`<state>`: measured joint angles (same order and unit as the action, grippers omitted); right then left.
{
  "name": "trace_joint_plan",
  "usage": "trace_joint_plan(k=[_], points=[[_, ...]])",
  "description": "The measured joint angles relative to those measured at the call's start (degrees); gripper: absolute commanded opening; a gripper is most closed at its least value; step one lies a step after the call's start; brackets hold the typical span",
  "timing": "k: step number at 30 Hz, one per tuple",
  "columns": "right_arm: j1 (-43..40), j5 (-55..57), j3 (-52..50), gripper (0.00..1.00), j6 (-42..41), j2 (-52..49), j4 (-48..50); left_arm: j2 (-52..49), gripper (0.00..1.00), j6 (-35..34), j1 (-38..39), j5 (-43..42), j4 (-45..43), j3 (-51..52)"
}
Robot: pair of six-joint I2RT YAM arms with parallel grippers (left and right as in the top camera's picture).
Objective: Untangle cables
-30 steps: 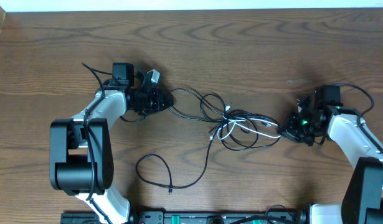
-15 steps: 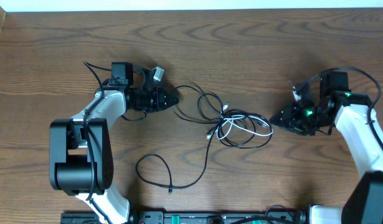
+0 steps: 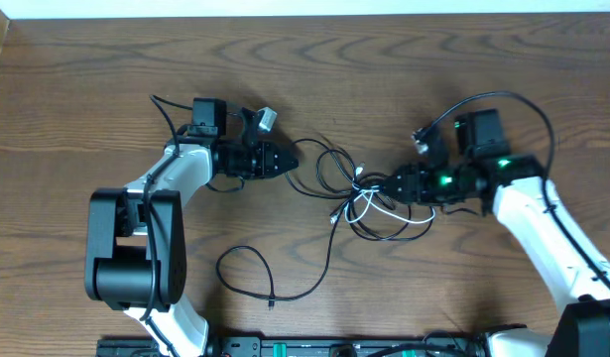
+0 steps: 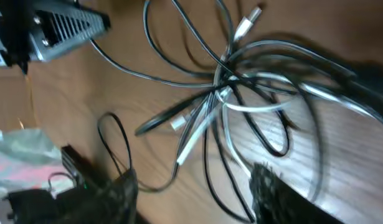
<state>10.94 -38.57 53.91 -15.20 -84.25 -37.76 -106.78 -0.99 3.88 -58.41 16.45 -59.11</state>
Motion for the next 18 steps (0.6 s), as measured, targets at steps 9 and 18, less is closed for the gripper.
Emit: trace_joint_plan(k=[9, 18], points=[[7.7, 6.6, -8.2, 0.43, -11.6, 0.0, 11.4, 0.0, 0.08, 0.0, 0.0, 0.0, 0.0, 0.0], [13.0, 13.7, -12.2, 0.32, -19.1, 0.0, 20.9, 0.0, 0.08, 0.0, 0.0, 0.0, 0.0, 0.0]])
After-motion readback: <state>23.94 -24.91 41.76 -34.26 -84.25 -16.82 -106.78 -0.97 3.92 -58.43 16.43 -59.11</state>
